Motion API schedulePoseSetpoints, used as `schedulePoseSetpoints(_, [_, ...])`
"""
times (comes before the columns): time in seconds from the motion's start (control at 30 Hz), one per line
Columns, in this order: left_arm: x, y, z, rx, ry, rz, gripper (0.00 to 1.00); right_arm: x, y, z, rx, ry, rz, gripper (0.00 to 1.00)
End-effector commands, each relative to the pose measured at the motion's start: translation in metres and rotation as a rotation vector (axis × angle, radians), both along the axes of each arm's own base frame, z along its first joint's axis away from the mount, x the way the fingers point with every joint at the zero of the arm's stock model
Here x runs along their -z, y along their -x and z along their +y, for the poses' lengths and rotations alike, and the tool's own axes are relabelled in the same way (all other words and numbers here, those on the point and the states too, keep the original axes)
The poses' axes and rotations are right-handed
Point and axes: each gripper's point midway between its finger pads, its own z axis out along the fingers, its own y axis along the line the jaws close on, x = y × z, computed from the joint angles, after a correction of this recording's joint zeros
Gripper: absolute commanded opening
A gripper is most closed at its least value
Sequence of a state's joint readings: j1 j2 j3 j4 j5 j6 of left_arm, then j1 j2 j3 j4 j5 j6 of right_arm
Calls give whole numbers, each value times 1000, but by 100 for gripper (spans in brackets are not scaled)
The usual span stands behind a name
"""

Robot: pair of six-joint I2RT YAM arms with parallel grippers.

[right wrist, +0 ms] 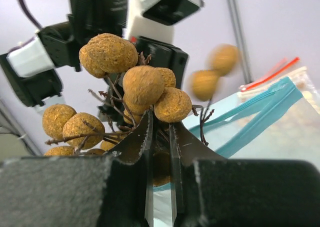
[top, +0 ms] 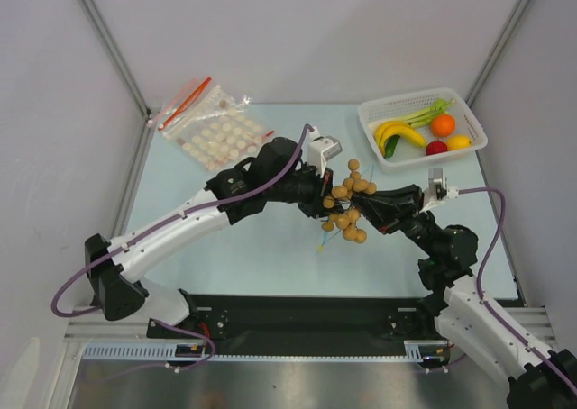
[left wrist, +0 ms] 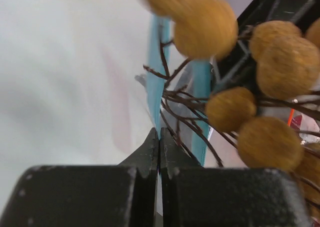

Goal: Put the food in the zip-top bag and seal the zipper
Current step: Place the fake fruit in the zipper food storage bag.

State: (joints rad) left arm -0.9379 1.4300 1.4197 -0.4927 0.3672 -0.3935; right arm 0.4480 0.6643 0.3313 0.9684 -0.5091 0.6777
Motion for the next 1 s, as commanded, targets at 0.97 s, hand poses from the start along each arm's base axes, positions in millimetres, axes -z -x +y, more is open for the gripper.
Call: schedulePoseSetpoints(0.97, [-34, -24, 33, -60, 290, 62, 0, 32, -42, 17, 150, 154, 73, 40])
